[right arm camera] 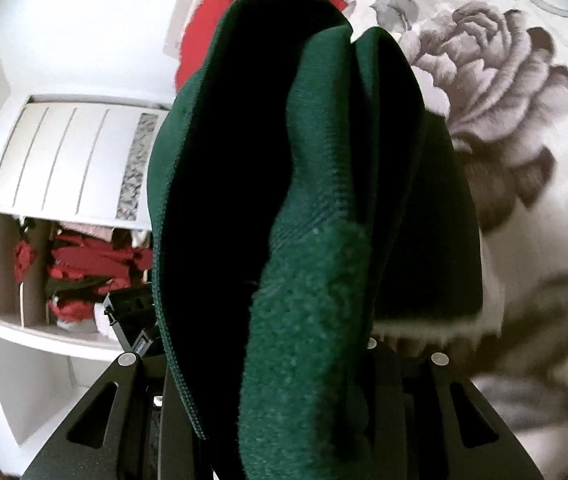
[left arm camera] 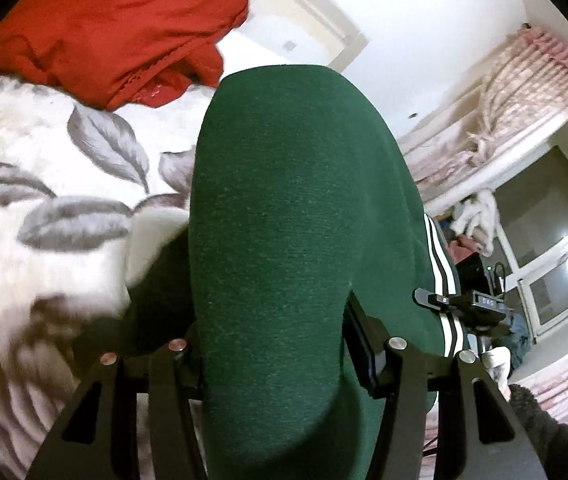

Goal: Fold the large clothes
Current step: 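Grasp the folded green bundle with both tools and lift it off the blanket, then set the folded bundle down on the blanket and open both tools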

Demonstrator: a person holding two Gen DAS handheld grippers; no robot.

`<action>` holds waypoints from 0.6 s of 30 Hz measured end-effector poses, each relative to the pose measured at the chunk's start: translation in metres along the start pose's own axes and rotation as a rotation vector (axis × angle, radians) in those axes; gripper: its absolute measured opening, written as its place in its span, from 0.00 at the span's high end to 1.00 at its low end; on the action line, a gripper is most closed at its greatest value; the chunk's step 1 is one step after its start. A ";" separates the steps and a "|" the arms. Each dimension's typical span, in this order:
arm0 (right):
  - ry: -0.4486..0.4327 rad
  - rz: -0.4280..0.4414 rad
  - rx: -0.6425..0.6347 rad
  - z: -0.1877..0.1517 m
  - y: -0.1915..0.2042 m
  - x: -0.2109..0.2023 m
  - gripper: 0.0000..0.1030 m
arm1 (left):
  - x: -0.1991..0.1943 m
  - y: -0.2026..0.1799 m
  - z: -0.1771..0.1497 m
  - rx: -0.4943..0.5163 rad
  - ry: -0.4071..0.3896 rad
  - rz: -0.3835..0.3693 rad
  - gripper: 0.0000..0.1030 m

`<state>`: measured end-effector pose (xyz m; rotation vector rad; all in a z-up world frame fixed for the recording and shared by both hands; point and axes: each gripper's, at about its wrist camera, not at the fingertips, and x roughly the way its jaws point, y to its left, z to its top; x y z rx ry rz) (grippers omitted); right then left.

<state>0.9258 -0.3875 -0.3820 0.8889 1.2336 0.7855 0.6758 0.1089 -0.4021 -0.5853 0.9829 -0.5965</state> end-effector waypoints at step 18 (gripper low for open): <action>0.019 -0.531 -0.047 0.024 0.020 0.089 0.17 | 0.031 0.046 0.009 0.038 0.059 0.414 0.22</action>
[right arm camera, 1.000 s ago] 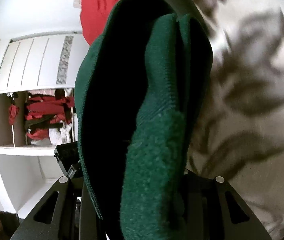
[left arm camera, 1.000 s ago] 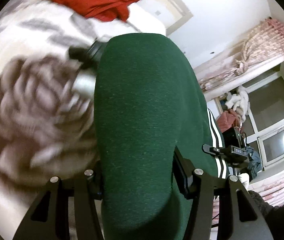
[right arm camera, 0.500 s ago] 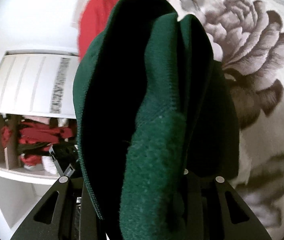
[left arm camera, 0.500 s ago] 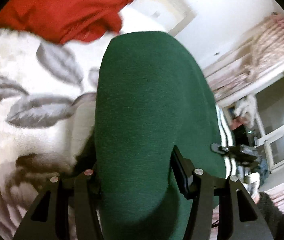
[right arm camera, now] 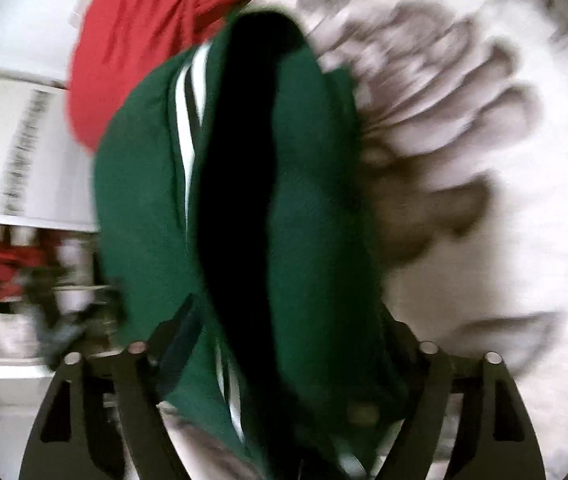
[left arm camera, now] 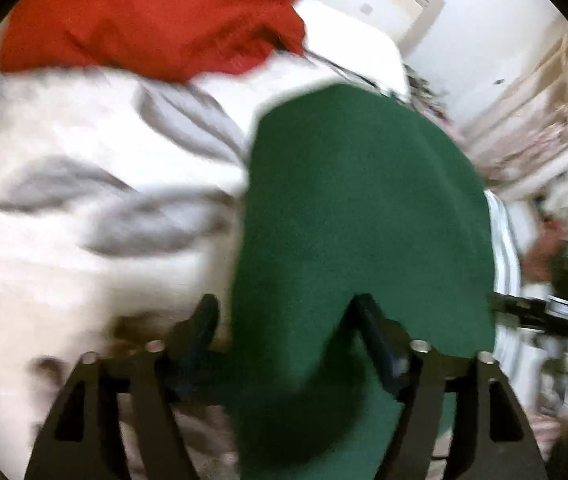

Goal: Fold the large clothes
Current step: 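Set the folded bundle down on the blanket and open both tools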

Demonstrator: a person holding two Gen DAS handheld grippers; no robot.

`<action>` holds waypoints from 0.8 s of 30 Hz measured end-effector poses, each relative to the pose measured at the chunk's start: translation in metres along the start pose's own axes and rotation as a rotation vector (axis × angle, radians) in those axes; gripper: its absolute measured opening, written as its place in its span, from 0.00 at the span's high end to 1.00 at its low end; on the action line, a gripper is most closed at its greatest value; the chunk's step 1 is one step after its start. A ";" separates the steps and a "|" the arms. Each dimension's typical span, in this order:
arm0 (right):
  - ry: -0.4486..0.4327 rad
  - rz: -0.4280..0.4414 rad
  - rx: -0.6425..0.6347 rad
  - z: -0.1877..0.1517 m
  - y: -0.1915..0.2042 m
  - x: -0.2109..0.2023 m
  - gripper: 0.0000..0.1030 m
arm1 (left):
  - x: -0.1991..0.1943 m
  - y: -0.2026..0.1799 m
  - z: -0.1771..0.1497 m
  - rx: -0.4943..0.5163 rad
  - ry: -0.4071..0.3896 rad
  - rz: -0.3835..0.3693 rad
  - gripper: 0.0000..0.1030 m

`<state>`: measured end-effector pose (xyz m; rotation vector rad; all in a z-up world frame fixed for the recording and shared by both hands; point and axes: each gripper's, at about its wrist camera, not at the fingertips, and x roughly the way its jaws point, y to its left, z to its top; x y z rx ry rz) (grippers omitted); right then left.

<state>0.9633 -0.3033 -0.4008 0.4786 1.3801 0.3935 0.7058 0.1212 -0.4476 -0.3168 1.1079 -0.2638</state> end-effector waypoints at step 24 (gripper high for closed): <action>-0.439 -0.578 -0.182 -0.303 0.186 -0.258 0.05 | -0.273 -0.163 -0.143 0.087 -0.251 0.361 0.12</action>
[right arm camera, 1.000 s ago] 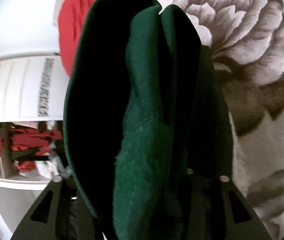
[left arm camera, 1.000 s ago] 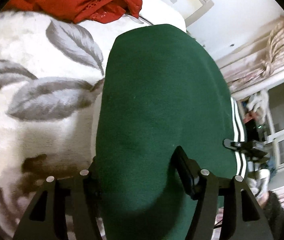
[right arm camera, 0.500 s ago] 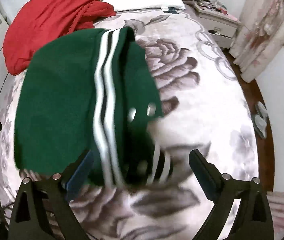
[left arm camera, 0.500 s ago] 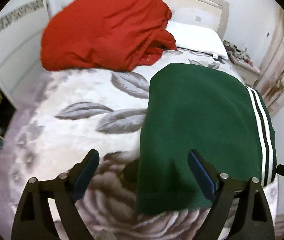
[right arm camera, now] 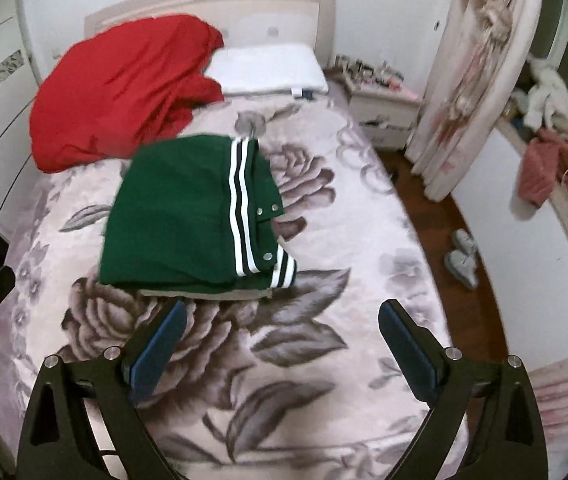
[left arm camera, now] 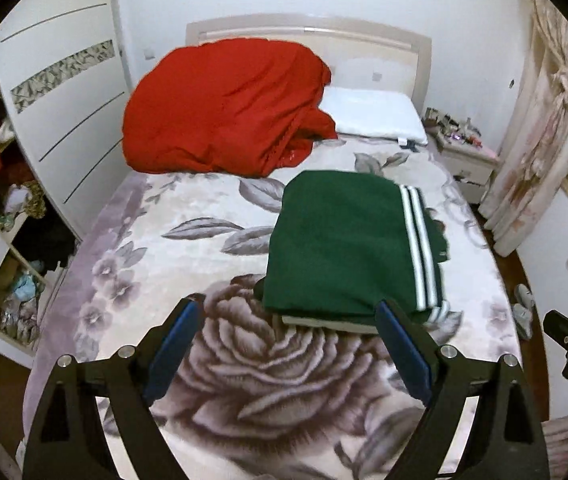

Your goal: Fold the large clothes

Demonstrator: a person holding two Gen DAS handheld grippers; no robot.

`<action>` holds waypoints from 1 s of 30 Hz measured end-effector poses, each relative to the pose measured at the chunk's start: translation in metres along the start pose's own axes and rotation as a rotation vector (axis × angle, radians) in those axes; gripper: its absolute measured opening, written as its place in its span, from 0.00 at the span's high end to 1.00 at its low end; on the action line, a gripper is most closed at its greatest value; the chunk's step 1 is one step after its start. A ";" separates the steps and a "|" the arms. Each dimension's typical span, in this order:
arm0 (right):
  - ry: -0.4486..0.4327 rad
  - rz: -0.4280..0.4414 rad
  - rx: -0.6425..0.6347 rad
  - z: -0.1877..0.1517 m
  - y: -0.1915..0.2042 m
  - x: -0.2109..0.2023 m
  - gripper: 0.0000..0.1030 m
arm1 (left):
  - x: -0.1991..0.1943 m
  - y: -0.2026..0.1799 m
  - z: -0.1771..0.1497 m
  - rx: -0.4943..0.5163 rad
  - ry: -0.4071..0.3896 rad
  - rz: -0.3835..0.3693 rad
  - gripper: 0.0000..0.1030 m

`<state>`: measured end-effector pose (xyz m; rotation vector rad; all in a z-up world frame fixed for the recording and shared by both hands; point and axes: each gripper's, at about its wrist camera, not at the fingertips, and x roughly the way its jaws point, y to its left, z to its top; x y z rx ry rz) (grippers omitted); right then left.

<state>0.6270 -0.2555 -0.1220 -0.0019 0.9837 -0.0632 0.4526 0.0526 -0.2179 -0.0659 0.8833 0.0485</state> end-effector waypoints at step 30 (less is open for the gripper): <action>-0.314 0.069 -0.045 -0.096 -0.051 -0.381 0.02 | -0.293 -0.021 -0.050 0.019 -0.207 -0.003 0.12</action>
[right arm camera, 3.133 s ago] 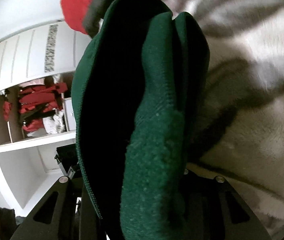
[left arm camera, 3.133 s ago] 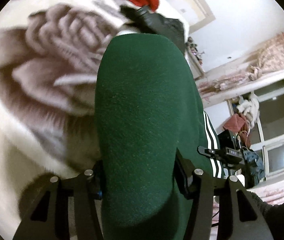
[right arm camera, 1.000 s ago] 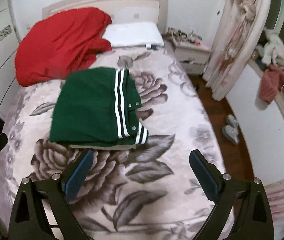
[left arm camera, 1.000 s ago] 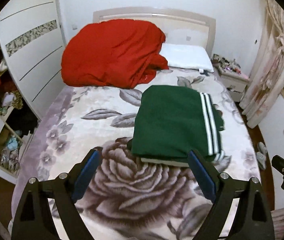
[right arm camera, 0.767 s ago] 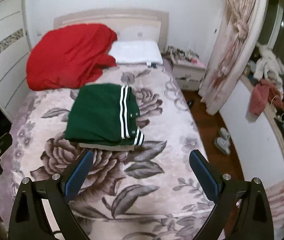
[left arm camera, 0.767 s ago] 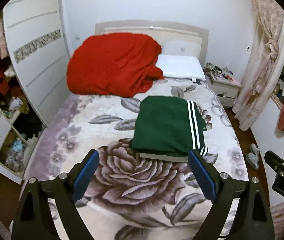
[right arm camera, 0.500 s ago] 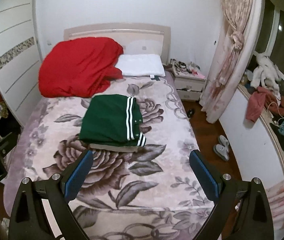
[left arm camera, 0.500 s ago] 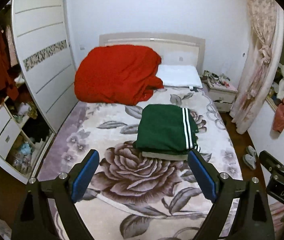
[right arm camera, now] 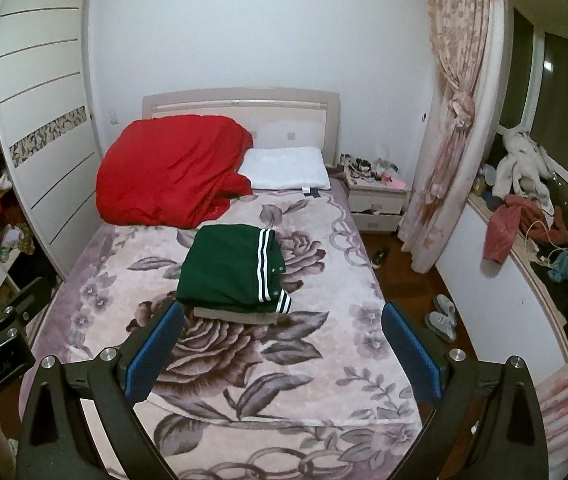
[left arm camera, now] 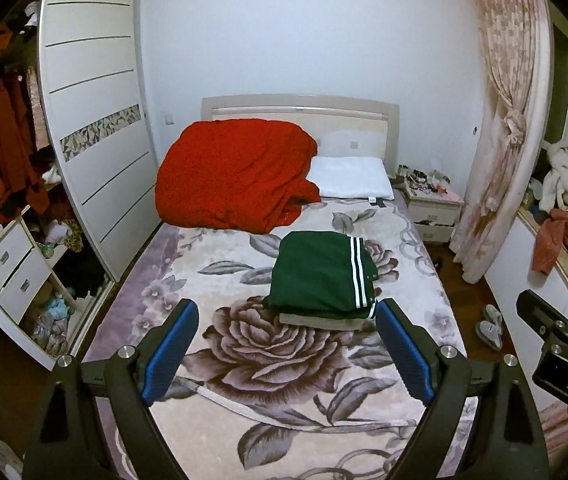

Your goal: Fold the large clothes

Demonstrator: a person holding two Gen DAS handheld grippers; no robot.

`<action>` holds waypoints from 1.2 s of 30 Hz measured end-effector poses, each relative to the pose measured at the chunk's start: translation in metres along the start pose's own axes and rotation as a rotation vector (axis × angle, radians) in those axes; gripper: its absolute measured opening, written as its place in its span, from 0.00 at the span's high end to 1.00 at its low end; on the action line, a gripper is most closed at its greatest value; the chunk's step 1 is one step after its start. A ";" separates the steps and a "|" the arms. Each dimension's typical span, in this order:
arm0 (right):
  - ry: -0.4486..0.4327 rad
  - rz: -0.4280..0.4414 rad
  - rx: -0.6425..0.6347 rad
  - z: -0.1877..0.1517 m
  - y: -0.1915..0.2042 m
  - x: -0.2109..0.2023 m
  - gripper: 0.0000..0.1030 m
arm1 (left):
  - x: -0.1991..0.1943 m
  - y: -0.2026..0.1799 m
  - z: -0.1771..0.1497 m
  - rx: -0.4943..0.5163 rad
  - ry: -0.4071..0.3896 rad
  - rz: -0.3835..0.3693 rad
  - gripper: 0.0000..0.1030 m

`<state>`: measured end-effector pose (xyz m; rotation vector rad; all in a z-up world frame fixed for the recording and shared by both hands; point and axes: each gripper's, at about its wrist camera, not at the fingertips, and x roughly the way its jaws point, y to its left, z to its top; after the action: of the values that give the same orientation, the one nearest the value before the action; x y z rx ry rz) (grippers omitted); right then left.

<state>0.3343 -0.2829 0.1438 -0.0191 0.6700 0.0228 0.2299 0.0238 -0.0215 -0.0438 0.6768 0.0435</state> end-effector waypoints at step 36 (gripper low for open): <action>-0.031 0.016 -0.023 -0.010 -0.005 -0.023 0.00 | -0.027 -0.005 -0.008 -0.002 -0.051 0.032 0.05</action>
<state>0.3102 -0.2887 0.1498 -0.0355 0.6387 0.0461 0.2041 0.0178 -0.0112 -0.0337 0.6261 0.0756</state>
